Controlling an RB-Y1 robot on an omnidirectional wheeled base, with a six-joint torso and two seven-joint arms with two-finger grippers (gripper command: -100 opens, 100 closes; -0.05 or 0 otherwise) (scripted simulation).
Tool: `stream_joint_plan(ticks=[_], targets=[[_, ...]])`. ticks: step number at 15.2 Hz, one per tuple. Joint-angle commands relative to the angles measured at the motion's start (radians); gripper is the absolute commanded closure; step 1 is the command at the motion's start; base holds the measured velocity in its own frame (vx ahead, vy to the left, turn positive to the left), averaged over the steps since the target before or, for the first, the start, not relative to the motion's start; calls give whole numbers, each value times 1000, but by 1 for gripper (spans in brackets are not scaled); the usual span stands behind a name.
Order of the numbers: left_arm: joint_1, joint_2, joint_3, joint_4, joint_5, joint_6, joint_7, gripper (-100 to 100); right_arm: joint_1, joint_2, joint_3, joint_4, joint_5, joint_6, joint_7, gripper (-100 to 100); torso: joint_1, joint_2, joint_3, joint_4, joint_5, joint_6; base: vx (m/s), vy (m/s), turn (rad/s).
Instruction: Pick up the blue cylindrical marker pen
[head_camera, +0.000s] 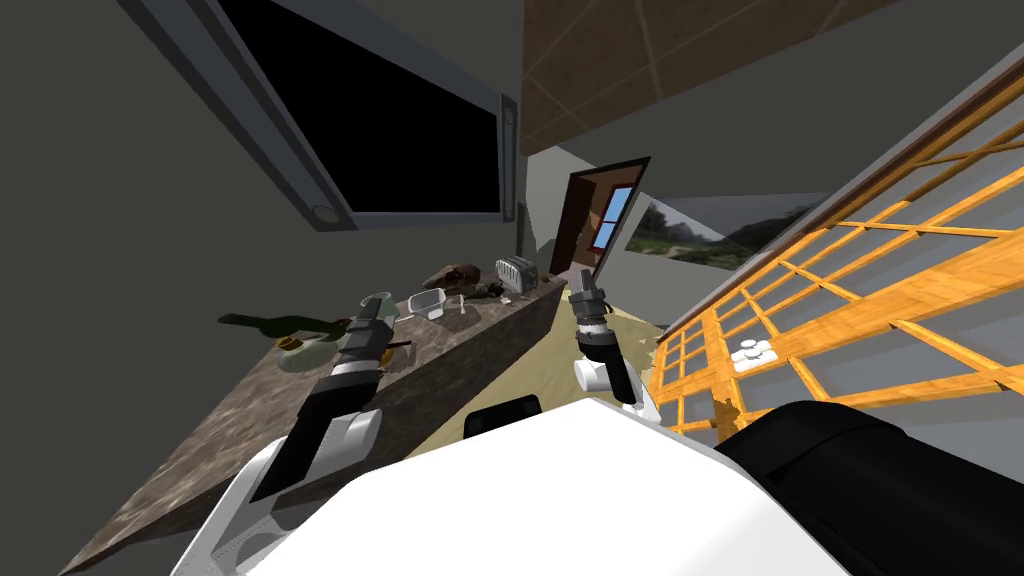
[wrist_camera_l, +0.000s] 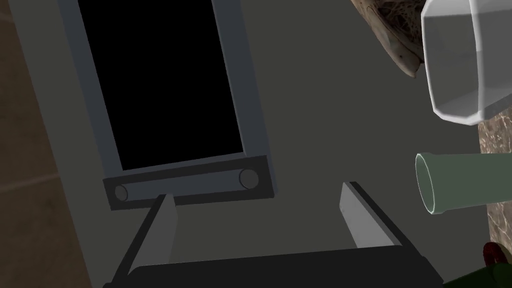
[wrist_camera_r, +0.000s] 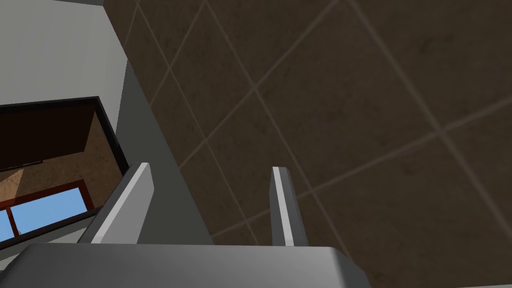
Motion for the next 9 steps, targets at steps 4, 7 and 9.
stream_joint_plan(ticks=[4,7,9], targets=[[-23,17,32,15,-22,88,-2,-100,0,0,0,0,0,0,0,0,0,0,0,0,0,0,20,-19,-73],[-40,27,56,31,-39,146,-5,-100,0,0,0,0,0,0,0,0,0,0,0,0,0,0,20,-20,-88],[-58,35,82,47,-57,198,-7,-100,0,0,0,0,0,0,0,0,0,0,0,0,0,0,23,-24,-114]])
